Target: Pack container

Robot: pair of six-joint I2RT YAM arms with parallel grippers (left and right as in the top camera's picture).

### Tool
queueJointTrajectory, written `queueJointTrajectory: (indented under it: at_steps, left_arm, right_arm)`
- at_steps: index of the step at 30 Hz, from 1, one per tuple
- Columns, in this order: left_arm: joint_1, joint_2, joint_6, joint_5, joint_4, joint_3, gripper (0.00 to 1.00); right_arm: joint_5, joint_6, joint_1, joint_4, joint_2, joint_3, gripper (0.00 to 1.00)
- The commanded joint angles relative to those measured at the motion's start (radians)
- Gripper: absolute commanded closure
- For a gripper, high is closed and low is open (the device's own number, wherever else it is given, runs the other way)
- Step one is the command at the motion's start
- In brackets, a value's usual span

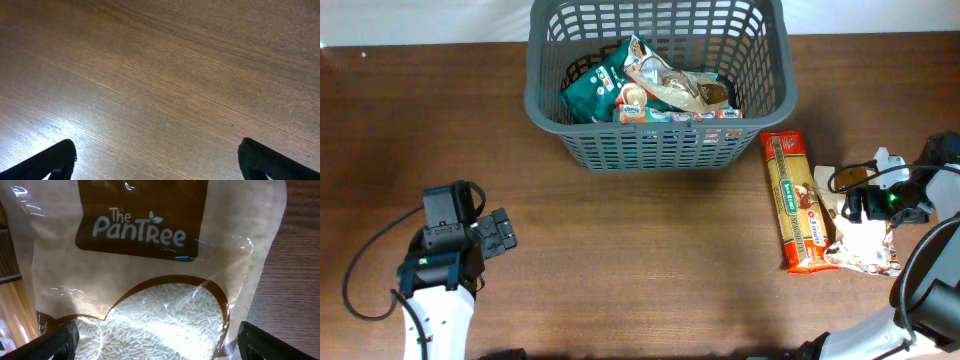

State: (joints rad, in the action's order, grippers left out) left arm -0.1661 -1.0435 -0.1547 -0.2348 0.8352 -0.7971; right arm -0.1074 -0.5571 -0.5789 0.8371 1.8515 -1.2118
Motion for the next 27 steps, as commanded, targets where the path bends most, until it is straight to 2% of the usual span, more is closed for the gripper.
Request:
queueJointTrajectory:
  at_steps: [1, 27]
  left_arm:
    - [-0.007, -0.002, -0.009, 0.011, -0.005, 0.006, 0.01]
    - [-0.007, -0.002, -0.009, 0.011, -0.013, 0.006, 0.01]
  right_arm:
    - [-0.02, 0.001, 0.01, -0.001, 0.011, -0.015, 0.01]
    - [-0.069, 0.002, 0.003, -0.032, 0.027, -0.014, 0.01]
